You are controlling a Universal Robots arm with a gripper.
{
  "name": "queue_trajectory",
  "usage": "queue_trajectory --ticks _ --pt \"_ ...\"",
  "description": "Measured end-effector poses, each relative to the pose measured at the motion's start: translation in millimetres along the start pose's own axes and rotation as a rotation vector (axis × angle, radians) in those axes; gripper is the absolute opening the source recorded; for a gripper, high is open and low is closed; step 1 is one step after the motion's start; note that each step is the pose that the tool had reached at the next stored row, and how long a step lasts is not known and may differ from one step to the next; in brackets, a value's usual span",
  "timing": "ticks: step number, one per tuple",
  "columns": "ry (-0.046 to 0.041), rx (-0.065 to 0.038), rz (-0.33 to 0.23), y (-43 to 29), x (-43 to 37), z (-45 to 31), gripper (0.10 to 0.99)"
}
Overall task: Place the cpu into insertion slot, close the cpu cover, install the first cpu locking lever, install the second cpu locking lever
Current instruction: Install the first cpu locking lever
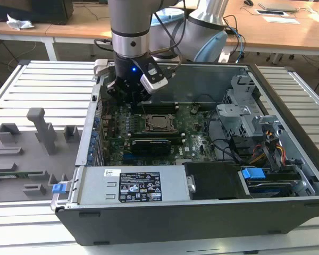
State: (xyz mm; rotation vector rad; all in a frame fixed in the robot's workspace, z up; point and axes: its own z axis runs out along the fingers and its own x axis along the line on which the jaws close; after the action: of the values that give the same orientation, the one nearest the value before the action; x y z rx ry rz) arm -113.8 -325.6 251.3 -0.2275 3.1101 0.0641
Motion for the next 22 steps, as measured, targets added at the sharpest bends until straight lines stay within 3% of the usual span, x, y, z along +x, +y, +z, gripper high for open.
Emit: queue_trajectory --ticks 5,6,7,8,10,11,22 --pt "-0.0142 -0.096 0.002 0.1 0.6 0.0 0.106" --pt "-0.0182 -0.124 0.003 0.1 0.6 0.0 0.106" --pt "-0.0205 -0.14 0.003 0.1 0.7 0.0 0.106" --pt "-0.0252 -0.171 0.004 0.1 0.7 0.0 0.106" --pt "-0.0302 -0.205 0.004 0.1 0.7 0.0 0.106" --pt "-0.0316 -0.214 0.004 0.1 0.7 0.1 0.106" --pt "-0.0315 -0.214 0.004 -2.3 -15.4 0.7 0.106"
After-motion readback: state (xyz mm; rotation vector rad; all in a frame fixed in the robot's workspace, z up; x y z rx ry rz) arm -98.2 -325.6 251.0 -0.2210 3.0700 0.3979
